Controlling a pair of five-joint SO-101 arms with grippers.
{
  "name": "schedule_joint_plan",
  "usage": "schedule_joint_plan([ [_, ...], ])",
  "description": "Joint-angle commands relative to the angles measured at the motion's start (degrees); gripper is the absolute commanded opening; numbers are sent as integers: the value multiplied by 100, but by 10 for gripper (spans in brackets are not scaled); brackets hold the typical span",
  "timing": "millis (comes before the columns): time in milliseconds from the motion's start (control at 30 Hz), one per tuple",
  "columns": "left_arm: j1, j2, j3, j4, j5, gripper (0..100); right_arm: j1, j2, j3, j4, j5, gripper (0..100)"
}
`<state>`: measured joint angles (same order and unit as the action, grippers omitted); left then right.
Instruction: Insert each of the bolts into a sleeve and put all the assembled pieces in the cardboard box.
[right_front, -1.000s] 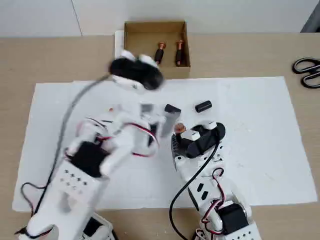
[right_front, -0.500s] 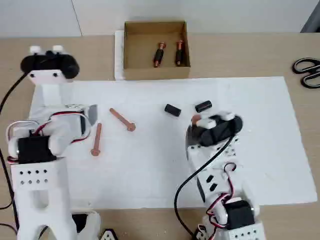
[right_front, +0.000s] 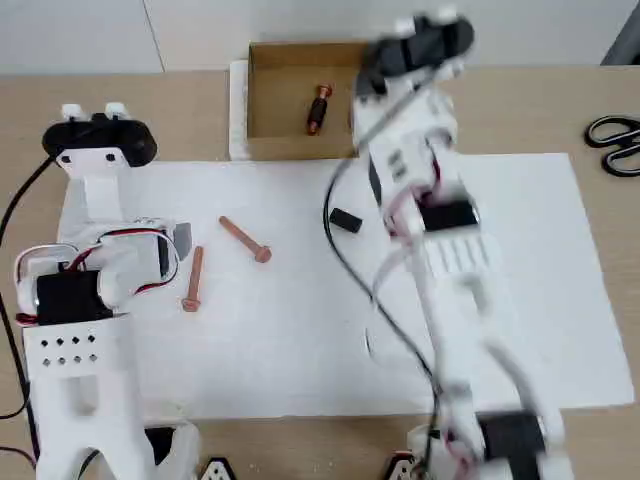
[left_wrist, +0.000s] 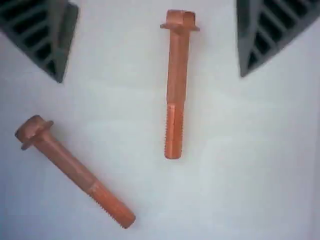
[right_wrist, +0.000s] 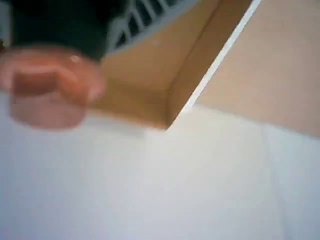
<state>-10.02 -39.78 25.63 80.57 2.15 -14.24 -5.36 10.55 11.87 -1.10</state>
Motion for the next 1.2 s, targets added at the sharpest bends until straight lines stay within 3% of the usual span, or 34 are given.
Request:
schedule_joint_plan([
  [0,-35,-35,-13,97,-18,216,92,1824,-1881,-567,53,4],
  [200,-35,-35,-13,149,-18,216,101,4110,-3763,-971,44,4],
  [433,-35,-35,-13,149,-18,216,127,5622,-5134,-936,44,5],
  [667,-35,-35,4,149,-18,216,75,6044,-5345,-927,62,17],
  [900,-26,-35,207,149,-18,216,22,6202,-5345,-514,35,169],
  [1167,-9,-35,198,149,-18,216,4,6158,-5363,-435,44,180],
])
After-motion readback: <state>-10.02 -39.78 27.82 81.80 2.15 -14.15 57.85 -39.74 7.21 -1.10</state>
